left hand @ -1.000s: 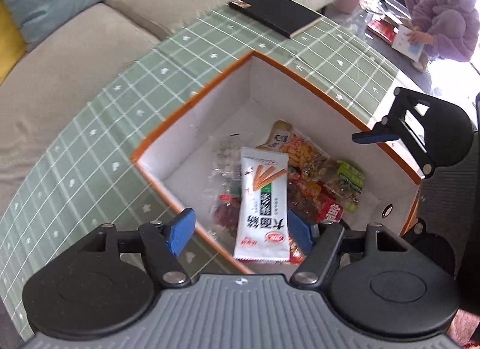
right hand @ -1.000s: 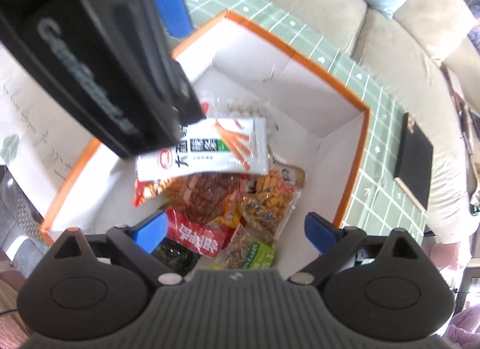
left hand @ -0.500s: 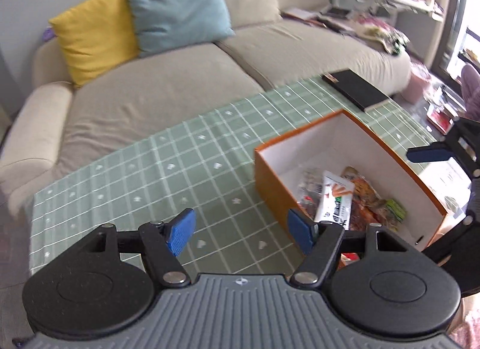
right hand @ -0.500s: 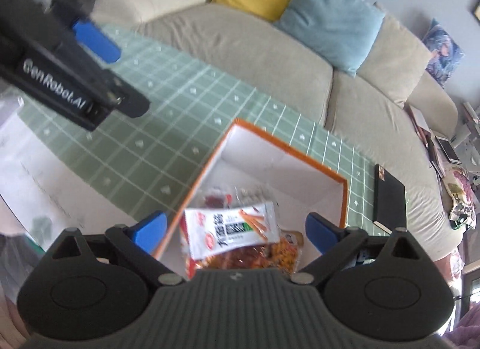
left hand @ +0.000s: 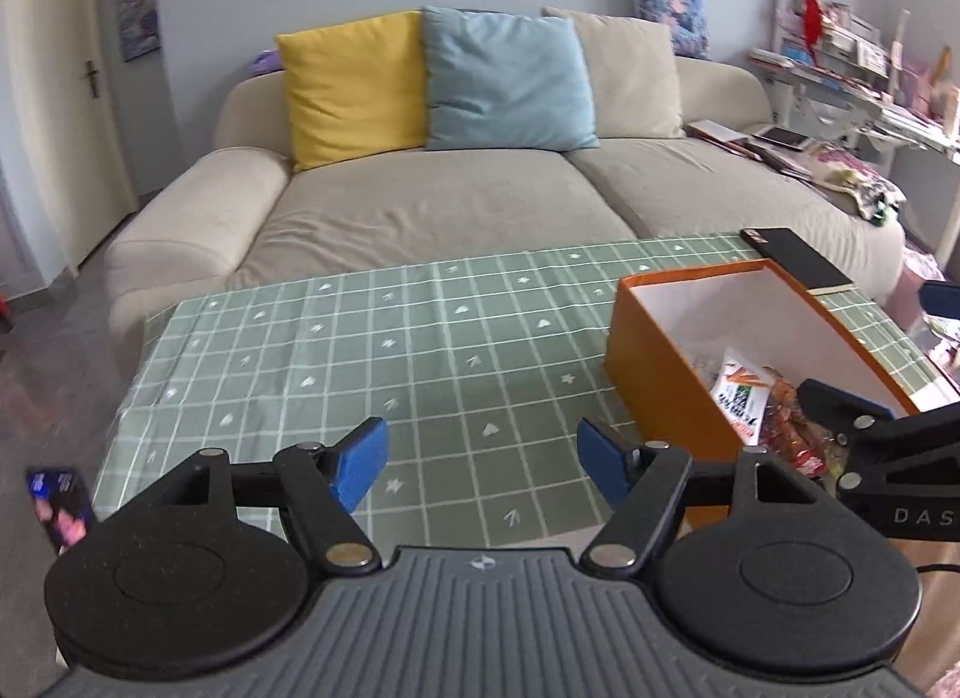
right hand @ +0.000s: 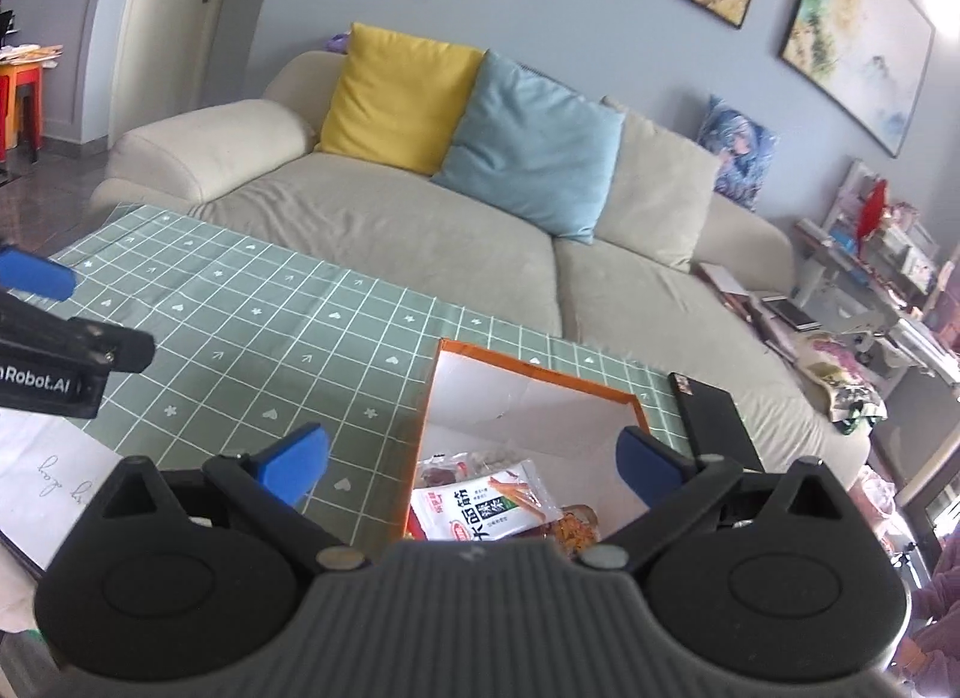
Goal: Organize snacks
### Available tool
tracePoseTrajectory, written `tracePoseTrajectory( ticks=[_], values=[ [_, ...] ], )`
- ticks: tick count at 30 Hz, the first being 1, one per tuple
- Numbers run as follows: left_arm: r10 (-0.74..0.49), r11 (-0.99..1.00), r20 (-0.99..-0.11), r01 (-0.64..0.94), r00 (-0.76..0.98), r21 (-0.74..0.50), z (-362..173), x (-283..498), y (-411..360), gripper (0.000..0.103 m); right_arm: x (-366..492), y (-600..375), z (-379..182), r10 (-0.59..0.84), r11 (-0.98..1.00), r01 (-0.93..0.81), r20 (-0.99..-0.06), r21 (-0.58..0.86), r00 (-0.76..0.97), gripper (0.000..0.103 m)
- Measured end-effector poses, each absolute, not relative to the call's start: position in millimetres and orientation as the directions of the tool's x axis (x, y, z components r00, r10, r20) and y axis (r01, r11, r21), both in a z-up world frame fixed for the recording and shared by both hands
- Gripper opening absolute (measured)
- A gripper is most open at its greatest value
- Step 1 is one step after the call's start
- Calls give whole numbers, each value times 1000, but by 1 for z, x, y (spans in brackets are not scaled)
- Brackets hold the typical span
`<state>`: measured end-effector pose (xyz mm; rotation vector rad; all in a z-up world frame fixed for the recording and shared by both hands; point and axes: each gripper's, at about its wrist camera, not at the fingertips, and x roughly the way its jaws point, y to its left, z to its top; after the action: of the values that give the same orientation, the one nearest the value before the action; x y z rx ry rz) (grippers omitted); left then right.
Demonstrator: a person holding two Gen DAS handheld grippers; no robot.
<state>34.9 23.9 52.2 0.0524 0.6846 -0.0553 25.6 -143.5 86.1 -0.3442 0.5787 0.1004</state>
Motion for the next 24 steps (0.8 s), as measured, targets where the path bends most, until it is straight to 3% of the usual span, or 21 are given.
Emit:
tracePoseTrajectory(
  ticks=[5, 11, 16, 24],
  values=[
    [12, 999, -615, 15, 788, 38, 40, 7, 31, 85, -5, -138, 65, -36, 944, -142, -521, -298, 853, 99],
    [-19, 1000, -633, 26, 774, 2, 30, -12, 31, 89, -35, -133, 49, -42, 947, -133, -522, -293, 852, 99],
    [-1, 997, -670, 54, 743, 59, 10, -13, 16, 89, -43, -139, 45, -53, 956, -104, -513, -273, 857, 99],
    [26, 995, -710, 51, 704, 87, -5, -9, 13, 89, -24, -151, 24, -61, 975, -84, -612, -205, 789, 99]
  ],
)
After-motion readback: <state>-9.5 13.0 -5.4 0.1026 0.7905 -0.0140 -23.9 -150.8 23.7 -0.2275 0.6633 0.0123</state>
